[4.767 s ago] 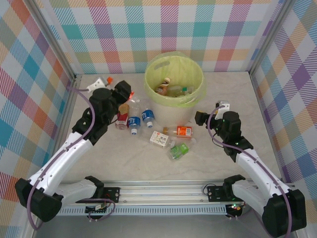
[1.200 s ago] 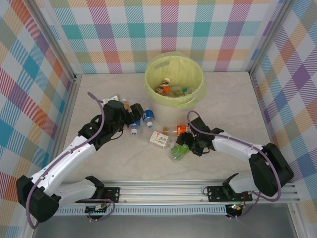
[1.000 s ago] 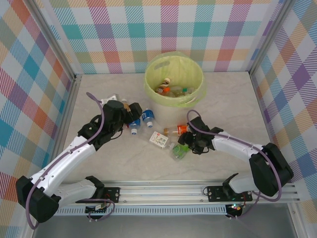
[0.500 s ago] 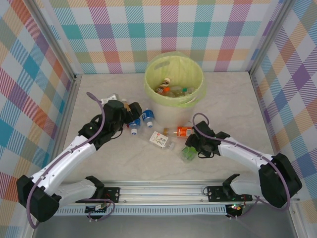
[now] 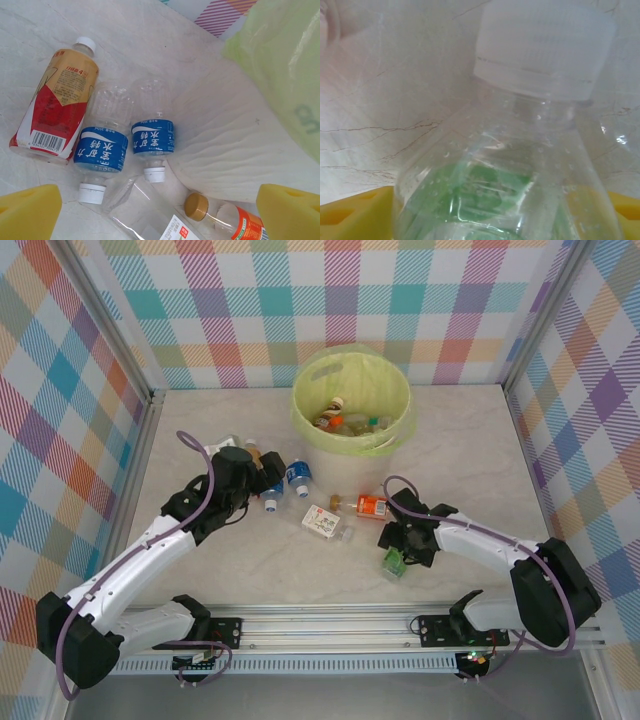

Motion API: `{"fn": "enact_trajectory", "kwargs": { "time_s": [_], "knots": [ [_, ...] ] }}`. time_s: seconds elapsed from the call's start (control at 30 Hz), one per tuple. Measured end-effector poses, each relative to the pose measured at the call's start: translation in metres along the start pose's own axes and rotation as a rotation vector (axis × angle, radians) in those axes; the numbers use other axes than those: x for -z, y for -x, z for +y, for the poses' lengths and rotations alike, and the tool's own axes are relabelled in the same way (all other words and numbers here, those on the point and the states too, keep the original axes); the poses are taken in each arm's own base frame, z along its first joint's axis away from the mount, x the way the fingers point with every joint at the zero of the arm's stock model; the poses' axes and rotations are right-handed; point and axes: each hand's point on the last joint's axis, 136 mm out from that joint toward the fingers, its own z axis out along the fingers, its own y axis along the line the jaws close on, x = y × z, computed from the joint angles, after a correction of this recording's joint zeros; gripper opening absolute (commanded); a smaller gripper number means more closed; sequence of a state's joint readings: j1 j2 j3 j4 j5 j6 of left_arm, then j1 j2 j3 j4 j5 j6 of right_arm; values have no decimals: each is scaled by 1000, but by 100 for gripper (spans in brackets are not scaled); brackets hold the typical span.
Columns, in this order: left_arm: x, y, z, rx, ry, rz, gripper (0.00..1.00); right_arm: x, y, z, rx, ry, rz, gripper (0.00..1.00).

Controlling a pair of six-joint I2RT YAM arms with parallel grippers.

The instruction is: Put the plastic bottles in the bin

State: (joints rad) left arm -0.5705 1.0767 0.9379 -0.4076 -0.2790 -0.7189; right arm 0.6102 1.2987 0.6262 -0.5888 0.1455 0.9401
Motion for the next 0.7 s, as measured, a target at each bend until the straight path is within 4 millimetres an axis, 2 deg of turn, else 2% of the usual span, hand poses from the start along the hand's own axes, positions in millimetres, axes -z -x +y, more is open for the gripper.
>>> {"fn": "enact_trajectory", "kwargs": {
  "time_s": [0.2,0.43,0.53,0.7],
  "knots": [
    [0,0,1,11,2,-1,100,1,3,2,29,26,-29,59],
    [-2,-4,6,26,9,4,100,14,11,2,45,85,-114,55],
    [-3,-5,7,35,8,2,100,30,21,4,81,122,-193,54],
    [-5,-7,8,50,3,11,100,72,45,11,165,199,-383,52]
  ]
}}
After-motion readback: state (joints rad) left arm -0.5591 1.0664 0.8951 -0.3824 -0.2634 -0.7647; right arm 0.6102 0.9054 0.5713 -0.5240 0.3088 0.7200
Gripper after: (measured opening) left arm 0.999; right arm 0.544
